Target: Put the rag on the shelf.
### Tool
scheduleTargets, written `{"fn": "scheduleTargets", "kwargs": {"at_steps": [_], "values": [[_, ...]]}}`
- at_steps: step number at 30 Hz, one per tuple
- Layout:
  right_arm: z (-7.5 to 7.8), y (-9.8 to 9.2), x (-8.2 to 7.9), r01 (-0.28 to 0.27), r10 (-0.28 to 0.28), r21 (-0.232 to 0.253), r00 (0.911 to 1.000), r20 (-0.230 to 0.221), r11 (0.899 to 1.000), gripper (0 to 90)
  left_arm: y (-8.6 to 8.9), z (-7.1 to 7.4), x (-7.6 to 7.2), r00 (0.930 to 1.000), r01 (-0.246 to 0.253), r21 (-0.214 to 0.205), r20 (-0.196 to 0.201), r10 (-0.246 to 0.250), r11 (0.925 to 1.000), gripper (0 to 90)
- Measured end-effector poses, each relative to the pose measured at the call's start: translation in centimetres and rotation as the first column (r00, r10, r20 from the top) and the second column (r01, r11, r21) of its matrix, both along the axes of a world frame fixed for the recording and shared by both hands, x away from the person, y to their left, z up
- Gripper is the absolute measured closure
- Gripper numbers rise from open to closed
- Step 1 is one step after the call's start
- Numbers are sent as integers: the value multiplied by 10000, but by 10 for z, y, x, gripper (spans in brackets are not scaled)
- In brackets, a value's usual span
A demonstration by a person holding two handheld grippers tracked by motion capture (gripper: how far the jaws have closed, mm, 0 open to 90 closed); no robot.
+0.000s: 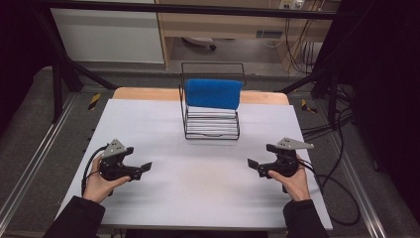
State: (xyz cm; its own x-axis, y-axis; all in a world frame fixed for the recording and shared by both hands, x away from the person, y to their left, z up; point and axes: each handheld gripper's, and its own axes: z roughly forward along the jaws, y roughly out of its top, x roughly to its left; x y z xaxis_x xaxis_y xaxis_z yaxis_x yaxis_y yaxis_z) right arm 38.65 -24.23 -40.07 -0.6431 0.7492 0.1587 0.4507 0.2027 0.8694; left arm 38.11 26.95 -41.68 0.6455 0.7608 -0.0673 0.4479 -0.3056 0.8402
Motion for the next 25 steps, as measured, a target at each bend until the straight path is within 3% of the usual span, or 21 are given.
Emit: {"fn": "scheduleTargets", "kwargs": {"at_steps": [3,13,25], "values": [[-10,-6,-4,98,-98,-88,9999,-89,9999,6,4,-7,-3,10000,16,237,-25,-15,9997,63],[-34,-26,-18,261,-273,-219,9982,-535,9994,7,11,-22,-10,9999,-117,364,-22,118,9993,64],[-44,-31,-24,204,-240,-505,9971,-725,9985,7,16,-30,-14,9999,-14,530,-121,20,9986,67]]}}
